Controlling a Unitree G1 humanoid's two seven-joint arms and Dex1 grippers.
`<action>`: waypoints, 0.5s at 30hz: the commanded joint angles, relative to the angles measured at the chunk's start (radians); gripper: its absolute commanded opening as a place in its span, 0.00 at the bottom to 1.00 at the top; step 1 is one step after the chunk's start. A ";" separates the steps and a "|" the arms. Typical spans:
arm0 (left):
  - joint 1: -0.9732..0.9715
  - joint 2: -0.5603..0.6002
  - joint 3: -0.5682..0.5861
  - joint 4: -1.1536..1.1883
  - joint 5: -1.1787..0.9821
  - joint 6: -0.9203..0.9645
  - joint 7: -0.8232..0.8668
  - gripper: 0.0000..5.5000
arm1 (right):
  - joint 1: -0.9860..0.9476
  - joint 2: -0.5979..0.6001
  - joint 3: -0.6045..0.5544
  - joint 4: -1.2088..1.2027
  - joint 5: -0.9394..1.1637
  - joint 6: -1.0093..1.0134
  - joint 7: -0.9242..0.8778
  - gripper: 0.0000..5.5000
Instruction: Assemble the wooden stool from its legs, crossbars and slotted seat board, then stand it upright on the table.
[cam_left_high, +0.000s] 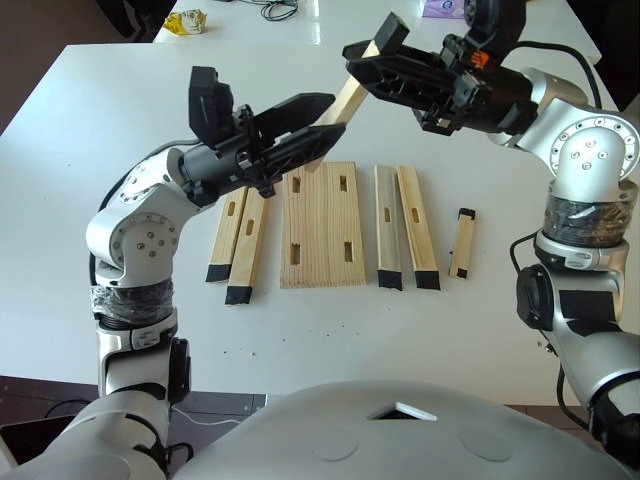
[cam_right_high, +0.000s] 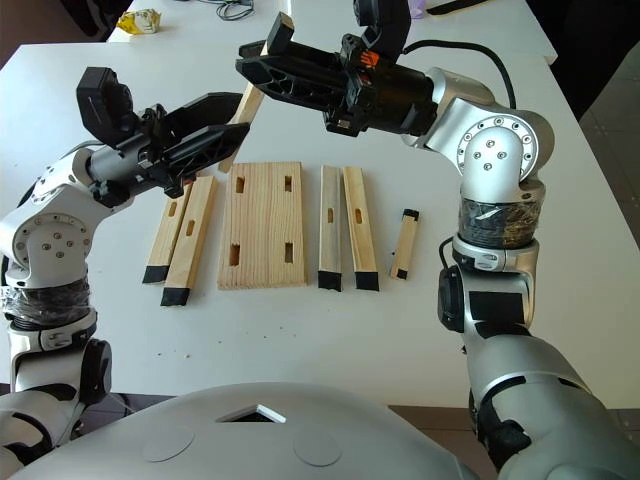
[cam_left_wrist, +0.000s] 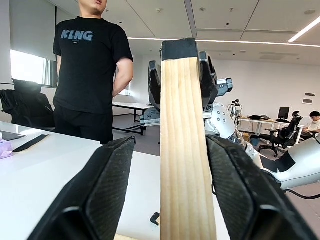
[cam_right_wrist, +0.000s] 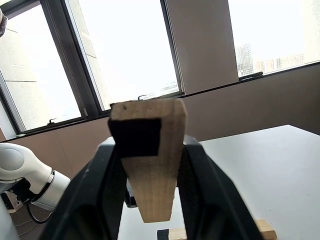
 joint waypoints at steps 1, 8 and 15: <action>0.008 0.046 0.049 -0.003 -0.006 0.001 0.003 0.52 | -0.008 -0.034 0.015 0.018 -0.066 -0.077 0.038 0.24; 0.238 0.145 -0.011 -0.110 0.098 -0.032 -0.083 0.52 | -0.026 -0.089 0.007 0.135 -0.199 -0.227 0.077 0.24; 0.244 0.019 -0.092 -0.011 0.330 -0.187 0.117 0.52 | 0.036 -0.251 0.134 0.194 -0.430 -0.465 0.288 0.24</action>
